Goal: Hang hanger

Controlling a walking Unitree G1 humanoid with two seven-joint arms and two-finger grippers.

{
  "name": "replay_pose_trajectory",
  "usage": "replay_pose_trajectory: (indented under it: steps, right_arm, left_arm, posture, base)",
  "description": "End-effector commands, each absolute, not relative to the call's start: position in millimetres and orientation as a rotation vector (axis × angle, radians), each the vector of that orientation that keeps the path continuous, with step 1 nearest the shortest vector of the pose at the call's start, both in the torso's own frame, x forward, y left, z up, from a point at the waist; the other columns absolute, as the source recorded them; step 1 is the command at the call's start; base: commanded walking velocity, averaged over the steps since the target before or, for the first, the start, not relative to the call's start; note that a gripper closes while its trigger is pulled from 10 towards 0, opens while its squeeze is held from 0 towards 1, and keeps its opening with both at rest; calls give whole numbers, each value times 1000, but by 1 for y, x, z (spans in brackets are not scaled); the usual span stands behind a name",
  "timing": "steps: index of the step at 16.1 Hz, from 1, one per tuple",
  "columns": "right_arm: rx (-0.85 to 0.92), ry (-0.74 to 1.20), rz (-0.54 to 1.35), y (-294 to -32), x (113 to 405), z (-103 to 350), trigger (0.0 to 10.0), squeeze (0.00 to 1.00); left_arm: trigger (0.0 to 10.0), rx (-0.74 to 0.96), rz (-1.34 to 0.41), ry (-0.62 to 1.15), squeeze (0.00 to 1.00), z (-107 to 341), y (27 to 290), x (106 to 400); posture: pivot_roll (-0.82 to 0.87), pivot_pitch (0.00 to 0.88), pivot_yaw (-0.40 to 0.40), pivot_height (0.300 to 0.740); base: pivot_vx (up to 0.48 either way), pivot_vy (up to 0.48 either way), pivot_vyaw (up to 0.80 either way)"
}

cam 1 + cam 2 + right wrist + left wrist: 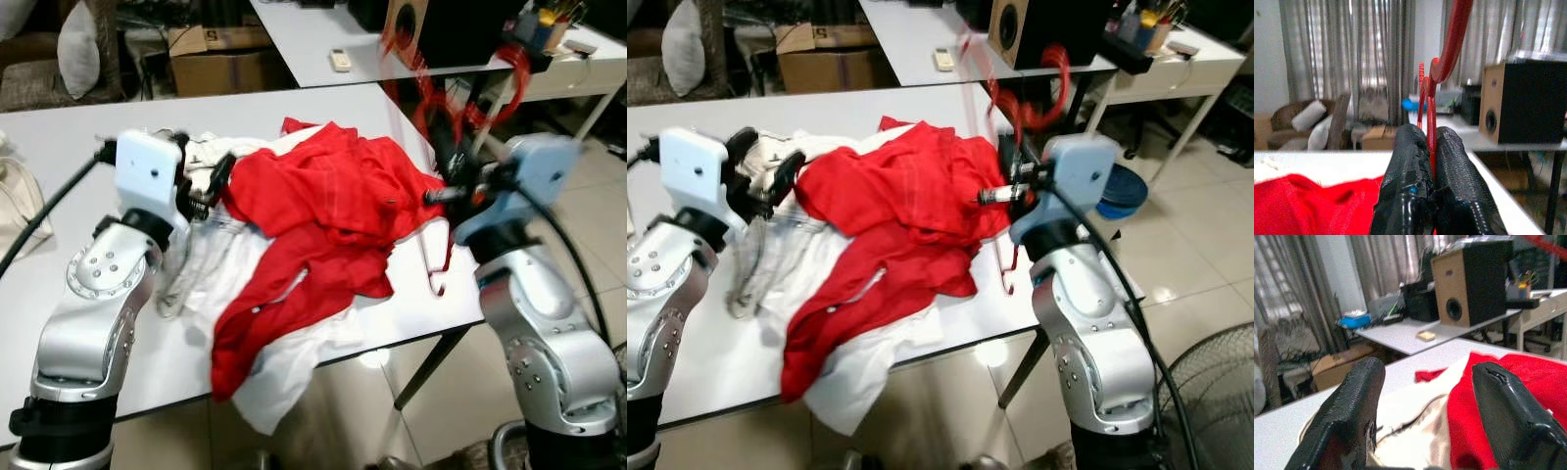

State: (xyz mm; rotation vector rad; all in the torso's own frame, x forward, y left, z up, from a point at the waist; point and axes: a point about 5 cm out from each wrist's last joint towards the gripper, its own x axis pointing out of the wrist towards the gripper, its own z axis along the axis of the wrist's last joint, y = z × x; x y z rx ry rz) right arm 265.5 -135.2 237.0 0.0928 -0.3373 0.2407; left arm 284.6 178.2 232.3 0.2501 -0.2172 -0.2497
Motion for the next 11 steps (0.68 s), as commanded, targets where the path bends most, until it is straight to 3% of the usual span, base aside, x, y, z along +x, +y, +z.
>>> replay_pose_trajectory:
  steps: [1,6,8,11]
  right_arm:
    - [93,-330,220,-139,265,234,10000,0]
    - [206,-332,272,-129,263,231,10000,0]
    - [185,-279,320,-120,262,219,10000,0]
    - [134,-207,305,-126,258,203,10000,0]
  left_arm:
    - [10000,248,-267,-219,0,235,172,284]
    - [10000,243,-274,-201,0,234,167,283]
    - [10000,237,-265,-167,0,225,170,283]
    - [10000,222,-259,-134,0,213,165,289]
  posture:
    - [-39,67,-17,740]
    - [-19,64,-12,740]
    - [-48,49,3,740]
    - [-69,42,12,740]
  base:
    - [0,412,0]
    - [0,410,0]
    - [0,407,0]
    - [0,402,0]
